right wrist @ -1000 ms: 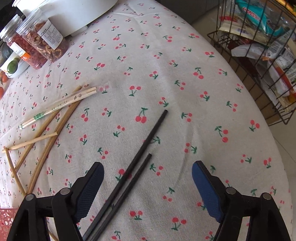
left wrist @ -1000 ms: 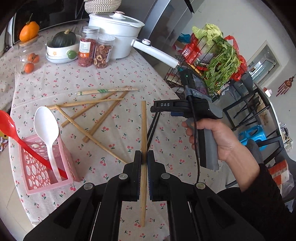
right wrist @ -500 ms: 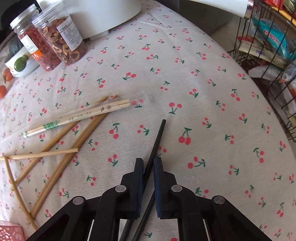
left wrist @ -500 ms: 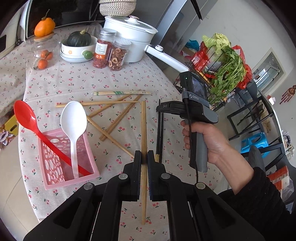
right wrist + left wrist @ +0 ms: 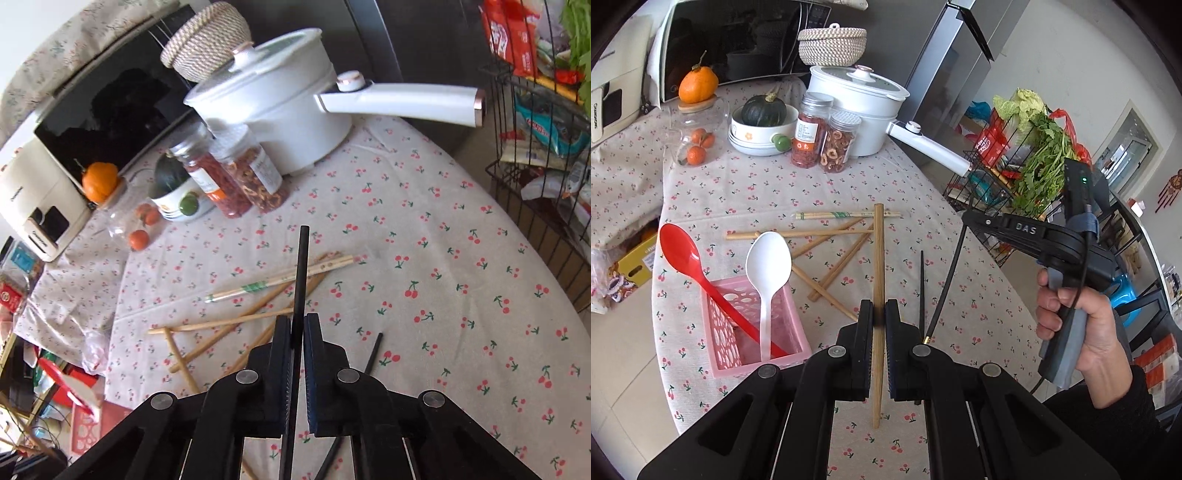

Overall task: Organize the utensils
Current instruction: 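Drop wooden chopstick in basket with left tool while right tool carries black chopstick, then lower the black chopstick into the pink basket and open the right tool, then move the open right tool toward the other black chopstick, then grasp the black chopstick with the right tool while the left tool moves to the wooden chopsticks, then grasp a wooden chopstick with the left tool while the right tool holds the black chopstick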

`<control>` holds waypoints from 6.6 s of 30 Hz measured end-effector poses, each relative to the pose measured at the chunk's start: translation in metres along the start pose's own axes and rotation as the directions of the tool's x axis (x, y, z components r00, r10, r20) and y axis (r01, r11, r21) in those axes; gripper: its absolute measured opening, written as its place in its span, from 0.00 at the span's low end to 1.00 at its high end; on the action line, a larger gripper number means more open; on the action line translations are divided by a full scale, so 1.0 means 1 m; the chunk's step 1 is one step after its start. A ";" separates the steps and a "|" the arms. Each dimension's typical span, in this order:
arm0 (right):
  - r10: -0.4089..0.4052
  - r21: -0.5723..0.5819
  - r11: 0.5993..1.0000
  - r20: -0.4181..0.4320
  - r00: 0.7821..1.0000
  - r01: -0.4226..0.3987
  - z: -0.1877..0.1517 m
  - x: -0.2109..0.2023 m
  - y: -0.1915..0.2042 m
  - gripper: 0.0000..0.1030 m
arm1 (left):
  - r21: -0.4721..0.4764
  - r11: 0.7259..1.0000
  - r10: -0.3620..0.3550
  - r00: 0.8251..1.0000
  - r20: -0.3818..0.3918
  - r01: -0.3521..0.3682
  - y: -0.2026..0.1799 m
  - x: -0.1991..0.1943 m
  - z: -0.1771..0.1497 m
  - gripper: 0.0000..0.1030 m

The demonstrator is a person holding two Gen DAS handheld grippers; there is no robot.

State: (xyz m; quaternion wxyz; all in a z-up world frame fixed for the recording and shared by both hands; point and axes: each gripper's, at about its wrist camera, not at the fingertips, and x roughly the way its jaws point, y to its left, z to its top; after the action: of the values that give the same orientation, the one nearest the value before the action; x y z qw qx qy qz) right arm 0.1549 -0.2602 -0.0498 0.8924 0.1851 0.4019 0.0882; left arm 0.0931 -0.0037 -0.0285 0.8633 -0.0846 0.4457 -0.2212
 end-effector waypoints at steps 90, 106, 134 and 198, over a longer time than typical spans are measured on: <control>-0.204 -0.135 0.976 -0.306 0.930 0.170 -0.038 0.045 -0.007 1.00 | 0.015 0.969 0.246 0.968 0.050 -0.247 -0.016 0.004 0.011 0.89; -0.411 -0.235 0.910 -0.380 0.829 0.343 -0.055 0.119 -0.017 1.00 | 0.066 0.968 0.244 0.970 -0.006 -0.243 -0.018 0.018 0.000 0.89; -0.322 -0.402 0.903 -0.395 0.860 0.153 -0.074 0.093 0.023 0.10 | 0.194 0.952 0.255 0.965 -0.063 -0.239 -0.069 0.048 0.006 0.57; 0.035 0.110 0.994 -0.376 0.926 0.007 0.006 0.056 -0.112 0.05 | 0.359 0.847 0.520 0.750 -0.409 -0.392 -0.058 0.282 0.122 0.02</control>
State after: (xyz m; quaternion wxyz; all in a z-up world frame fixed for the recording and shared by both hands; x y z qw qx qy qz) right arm 0.1975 -0.3475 -0.1291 0.7865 0.2162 0.5687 0.1065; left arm 0.3168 -0.1904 -0.1433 0.7521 0.1961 0.6253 -0.0704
